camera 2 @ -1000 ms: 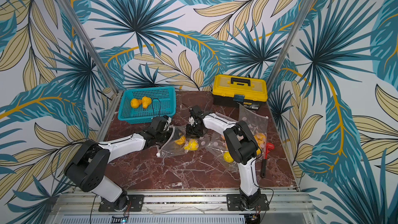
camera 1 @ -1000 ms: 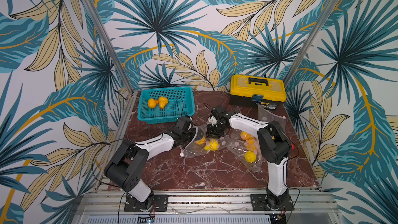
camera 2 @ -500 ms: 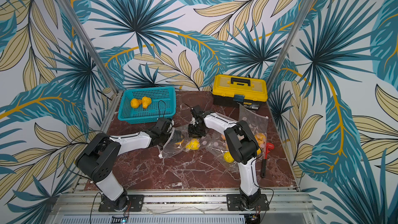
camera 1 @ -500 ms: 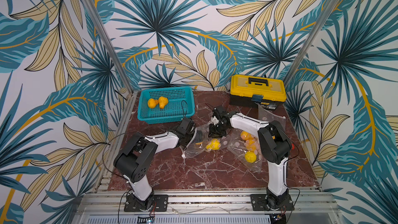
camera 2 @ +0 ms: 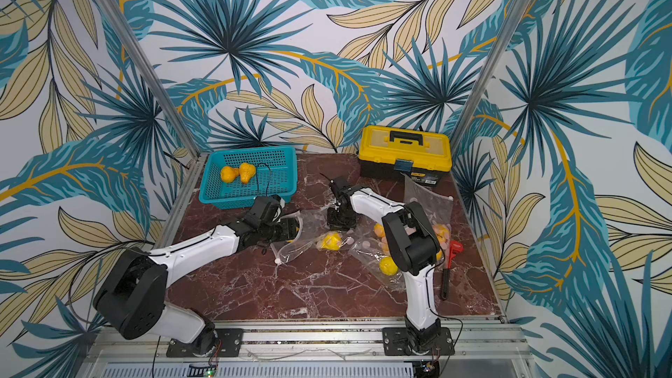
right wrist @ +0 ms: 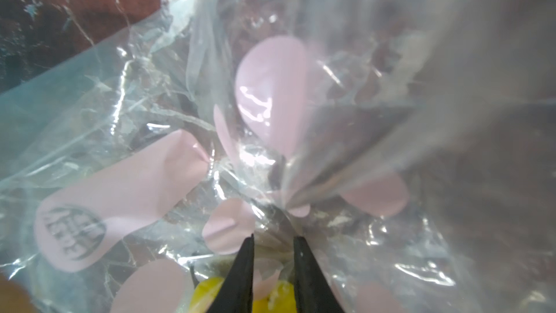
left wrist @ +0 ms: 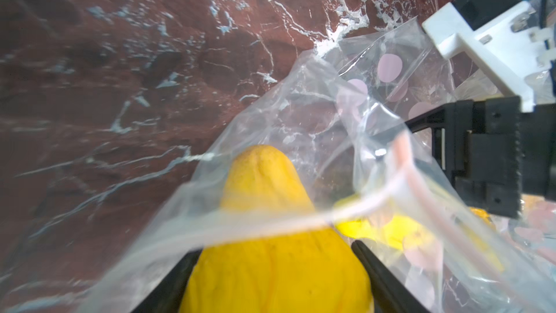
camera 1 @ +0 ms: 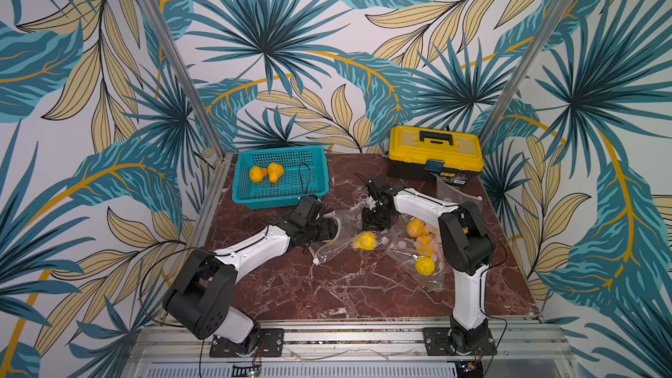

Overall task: Open the zip-top bag and take out the pear
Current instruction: Pick up the pear from the zipper food storage bag, then place the pear in the basket.

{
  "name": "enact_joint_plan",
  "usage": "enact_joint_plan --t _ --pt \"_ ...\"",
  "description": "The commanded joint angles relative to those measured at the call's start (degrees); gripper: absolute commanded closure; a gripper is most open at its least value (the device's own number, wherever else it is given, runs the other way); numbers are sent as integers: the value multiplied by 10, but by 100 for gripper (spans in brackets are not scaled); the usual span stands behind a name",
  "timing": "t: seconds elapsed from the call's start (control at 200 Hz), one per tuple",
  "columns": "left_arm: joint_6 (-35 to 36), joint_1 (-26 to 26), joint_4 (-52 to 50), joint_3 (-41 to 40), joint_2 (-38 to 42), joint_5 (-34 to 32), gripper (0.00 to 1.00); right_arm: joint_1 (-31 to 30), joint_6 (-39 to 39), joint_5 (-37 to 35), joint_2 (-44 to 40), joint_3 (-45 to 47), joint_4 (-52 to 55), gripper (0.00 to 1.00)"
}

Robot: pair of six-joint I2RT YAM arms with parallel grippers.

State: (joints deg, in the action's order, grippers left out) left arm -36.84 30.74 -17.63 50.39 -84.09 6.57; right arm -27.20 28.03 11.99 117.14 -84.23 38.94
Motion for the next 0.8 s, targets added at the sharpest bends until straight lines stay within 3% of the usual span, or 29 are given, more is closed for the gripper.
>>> enact_joint_plan --t 0.0,0.275,0.426,0.586,0.676,0.796 --pt "27 -8 -68 10 36 -40 26 1 -6 -8 3 11 21 74" --pt "80 -49 -120 100 64 -89 26 0 -7 0 -38 10 27 75" --pt "122 -84 -120 165 35 -116 26 0 -2 6 -71 4 38 68" --pt "165 -139 -120 249 -47 -103 26 0 2 4 -109 -8 56 53" --pt "190 -166 -120 304 -107 -74 26 0 8 -6 -139 -11 64 52" --pt "217 -186 -119 391 -199 -89 26 0 21 -17 -191 2 56 52"
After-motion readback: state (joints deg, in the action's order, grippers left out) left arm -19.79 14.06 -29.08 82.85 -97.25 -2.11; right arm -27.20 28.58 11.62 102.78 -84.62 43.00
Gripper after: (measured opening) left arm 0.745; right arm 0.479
